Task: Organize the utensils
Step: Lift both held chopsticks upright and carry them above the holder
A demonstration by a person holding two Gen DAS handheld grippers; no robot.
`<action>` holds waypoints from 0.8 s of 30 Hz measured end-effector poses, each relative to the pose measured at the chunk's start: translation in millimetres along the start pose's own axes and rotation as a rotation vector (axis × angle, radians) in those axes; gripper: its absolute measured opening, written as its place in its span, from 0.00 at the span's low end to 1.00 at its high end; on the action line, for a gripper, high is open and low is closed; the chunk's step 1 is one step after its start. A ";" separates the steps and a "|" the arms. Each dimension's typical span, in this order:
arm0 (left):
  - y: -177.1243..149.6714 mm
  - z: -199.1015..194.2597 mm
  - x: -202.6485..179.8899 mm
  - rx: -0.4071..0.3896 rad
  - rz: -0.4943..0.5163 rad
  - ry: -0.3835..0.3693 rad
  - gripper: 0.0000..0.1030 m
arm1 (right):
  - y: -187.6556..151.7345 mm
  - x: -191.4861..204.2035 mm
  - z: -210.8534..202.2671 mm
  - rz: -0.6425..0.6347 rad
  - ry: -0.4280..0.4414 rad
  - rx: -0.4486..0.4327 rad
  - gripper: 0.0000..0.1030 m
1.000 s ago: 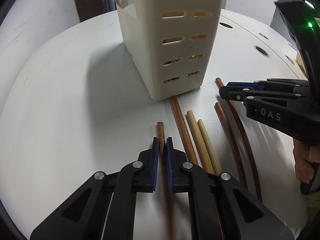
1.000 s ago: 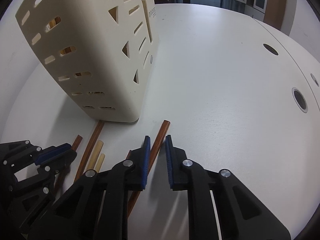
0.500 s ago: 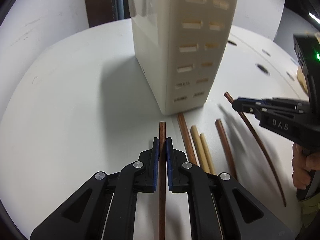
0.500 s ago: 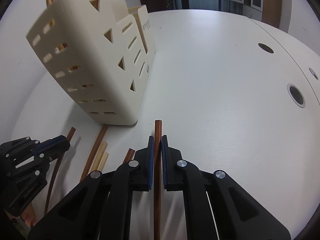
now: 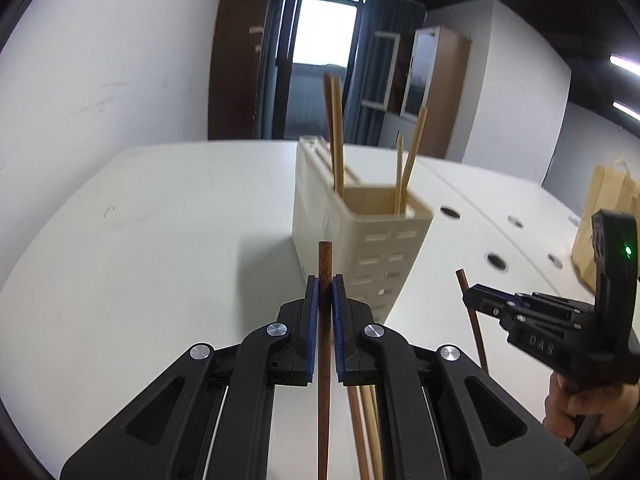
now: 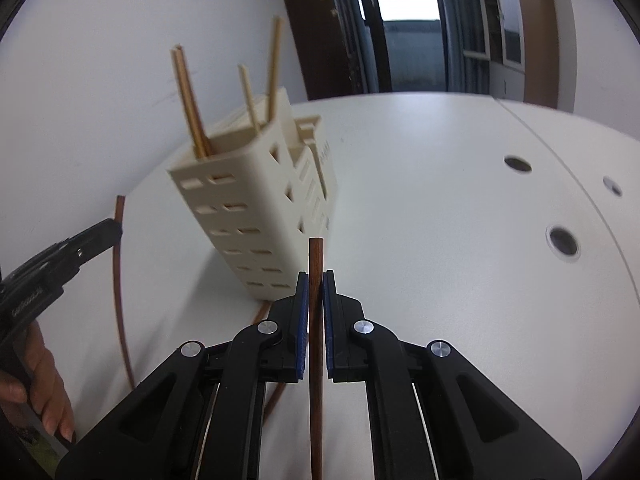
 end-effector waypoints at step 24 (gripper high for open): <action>48.1 -51.4 -11.0 -0.179 0.024 -0.021 0.06 | 34.2 43.2 -50.4 -0.152 0.041 -0.184 0.07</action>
Point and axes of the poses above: each gripper's, at about its wrist camera, not at the fingertips, and z roughly the way its jaws point, x to its left, y to its top, the point moved 4 cm from there along z, roughly the way its jaws point, and after that the axes turned 15 degrees about y, right-handed, at the moved point
